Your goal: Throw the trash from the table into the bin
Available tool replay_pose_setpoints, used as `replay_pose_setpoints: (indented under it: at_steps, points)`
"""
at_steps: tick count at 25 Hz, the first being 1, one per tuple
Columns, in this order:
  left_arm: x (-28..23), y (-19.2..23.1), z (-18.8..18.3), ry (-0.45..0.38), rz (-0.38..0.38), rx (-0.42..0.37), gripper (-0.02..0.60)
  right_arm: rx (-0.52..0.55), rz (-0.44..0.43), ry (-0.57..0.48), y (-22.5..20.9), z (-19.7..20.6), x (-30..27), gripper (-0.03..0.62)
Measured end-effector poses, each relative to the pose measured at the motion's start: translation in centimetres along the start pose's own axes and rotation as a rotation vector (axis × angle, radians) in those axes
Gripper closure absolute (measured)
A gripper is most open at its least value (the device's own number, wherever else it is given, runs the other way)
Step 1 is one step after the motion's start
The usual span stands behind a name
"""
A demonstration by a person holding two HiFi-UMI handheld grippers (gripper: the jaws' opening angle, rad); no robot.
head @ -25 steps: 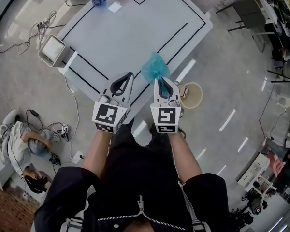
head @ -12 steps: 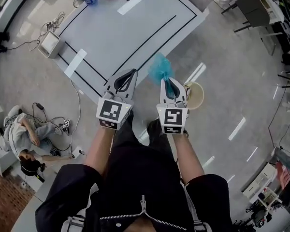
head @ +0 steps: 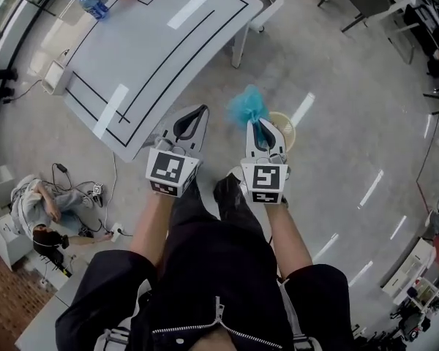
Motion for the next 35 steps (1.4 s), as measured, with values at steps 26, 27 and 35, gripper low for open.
replay_pose_setpoints:
  at_steps: [26, 27, 35]
  points:
    - [-13.5, -13.1, 4.7, 0.041, 0.275, -0.103, 0.575, -0.157, 0.199, 0.042, -12.6, 11.2, 2.4, 0.574]
    - [-14.4, -13.5, 5.2, 0.038, 0.287, -0.107, 0.575, -0.154, 0.208, 0.042, -13.1, 11.7, 2.2, 0.574]
    - [-18.7, -15.1, 11.3, 0.055, 0.349, -0.118, 0.575, -0.156, 0.243, 0.057, -15.4, 17.8, -0.2, 0.574]
Point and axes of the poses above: the fingertips, and each gripper's own axes: x backward along the fingers, y to its left, z out of its underside, the point moved 1 cm from there along x, backward along the fingers, and after that the axes turned 1 degree about x, right-handed, at the moved point
